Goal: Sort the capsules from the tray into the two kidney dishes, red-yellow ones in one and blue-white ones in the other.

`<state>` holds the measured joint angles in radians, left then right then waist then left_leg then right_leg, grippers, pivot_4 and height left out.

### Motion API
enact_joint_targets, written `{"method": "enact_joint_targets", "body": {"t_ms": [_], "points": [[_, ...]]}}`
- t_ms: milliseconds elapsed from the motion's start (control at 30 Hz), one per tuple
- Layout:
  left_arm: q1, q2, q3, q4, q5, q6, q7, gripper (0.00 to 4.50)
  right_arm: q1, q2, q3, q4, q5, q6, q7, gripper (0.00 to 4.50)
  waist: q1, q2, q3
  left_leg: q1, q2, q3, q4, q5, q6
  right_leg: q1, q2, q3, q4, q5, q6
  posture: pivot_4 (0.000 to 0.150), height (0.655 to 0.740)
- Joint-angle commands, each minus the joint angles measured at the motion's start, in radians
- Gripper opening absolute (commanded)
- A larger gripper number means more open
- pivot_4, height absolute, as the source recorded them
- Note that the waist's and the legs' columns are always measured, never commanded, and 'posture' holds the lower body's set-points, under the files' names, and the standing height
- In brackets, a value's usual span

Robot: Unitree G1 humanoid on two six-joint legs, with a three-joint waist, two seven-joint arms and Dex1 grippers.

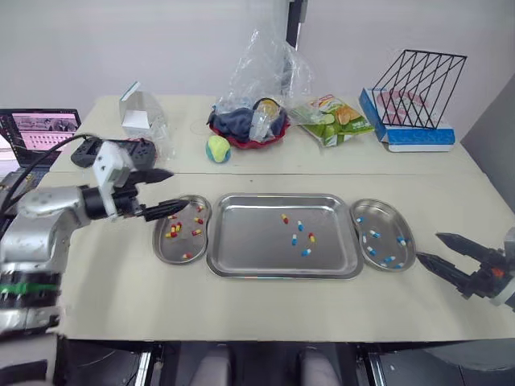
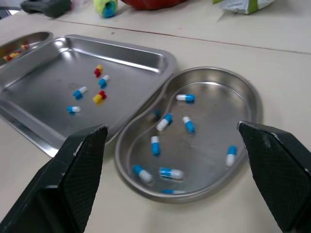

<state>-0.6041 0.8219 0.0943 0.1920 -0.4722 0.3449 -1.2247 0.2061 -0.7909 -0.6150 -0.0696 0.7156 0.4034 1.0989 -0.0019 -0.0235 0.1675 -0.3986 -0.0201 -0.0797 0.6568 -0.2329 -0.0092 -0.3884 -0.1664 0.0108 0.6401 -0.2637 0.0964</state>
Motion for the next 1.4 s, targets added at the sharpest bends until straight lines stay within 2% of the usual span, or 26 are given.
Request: {"method": "enact_joint_targets", "body": {"t_ms": [33,133,233,333,533,833,1033,1400], "points": [[-0.086,-0.021,-0.042,0.028,0.009,0.012,-0.048,4.5,0.044,0.009,-0.071,-0.077,0.04,0.014,-0.017,4.47,-0.002,0.0,0.0,-0.001,0.0,0.0,0.002,0.0,0.0,0.0,0.0,0.0,0.0,0.0,0.0,0.15,0.7346],[-0.2,-0.121,-0.142,0.104,0.057,0.018,-0.054,4.5,0.1,0.03,-0.094,-0.119,0.047,0.02,-0.028,4.47,-0.005,0.0,0.0,0.0,0.0,0.0,0.002,0.0,0.0,0.0,0.0,0.0,0.0,0.0,0.0,0.15,0.7346],[-0.276,-0.21,-0.205,0.173,0.105,-0.03,-0.08,4.5,0.129,0.048,-0.11,-0.148,0.064,0.04,-0.047,4.47,-0.002,-0.001,0.0,-0.001,-0.001,0.0,0.003,0.0,0.0,0.002,0.0,0.0,0.0,0.0,0.001,0.15,0.7346],[-0.35,-0.295,-0.268,0.317,0.205,-0.127,-0.052,4.5,0.163,0.066,-0.118,-0.184,0.069,0.042,-0.063,4.47,-0.006,-0.001,0.001,-0.002,-0.001,0.0,0.004,0.0,0.0,0.001,0.0,0.001,0.0,0.0,0.001,0.15,0.7346],[-0.411,-0.372,-0.339,0.486,0.312,-0.29,-0.107,4.5,0.216,0.092,-0.14,-0.241,0.078,0.036,-0.101,4.47,-0.014,-0.001,0.001,-0.002,-0.001,0.0,0.003,0.0,0.001,0.001,0.0,0.001,0.0,-0.001,0.001,0.15,0.7346],[-0.484,-0.506,-0.366,0.71,0.406,-0.383,-0.118,4.5,0.247,0.111,-0.154,-0.292,0.099,0.044,-0.144,4.47,-0.006,-0.001,0.001,-0.004,-0.002,-0.001,0.004,0.0,0.001,0.001,-0.001,0.001,-0.001,-0.001,0.002,0.15,0.7346],[-0.52,-0.577,-0.369,0.817,0.449,-0.392,-0.102,2.72,0.258,0.115,-0.162,-0.297,0.104,0.039,-0.159,4.5,-0.009,-0.001,0.001,-0.005,-0.002,-0.001,0.004,0.0,0.001,0.001,-0.001,0.001,-0.001,-0.002,0.003,0.15,0.7346],[-0.594,-0.672,-0.357,0.969,0.544,-0.42,0.05,2.72,0.266,0.129,-0.158,-0.295,0.088,0.021,-0.194,4.5,-0.007,-0.002,0.001,-0.005,-0.003,-0.001,0.004,0.0,0.001,0.001,-0.001,0.001,-0.001,-0.002,0.003,0.15,0.7346]]}}
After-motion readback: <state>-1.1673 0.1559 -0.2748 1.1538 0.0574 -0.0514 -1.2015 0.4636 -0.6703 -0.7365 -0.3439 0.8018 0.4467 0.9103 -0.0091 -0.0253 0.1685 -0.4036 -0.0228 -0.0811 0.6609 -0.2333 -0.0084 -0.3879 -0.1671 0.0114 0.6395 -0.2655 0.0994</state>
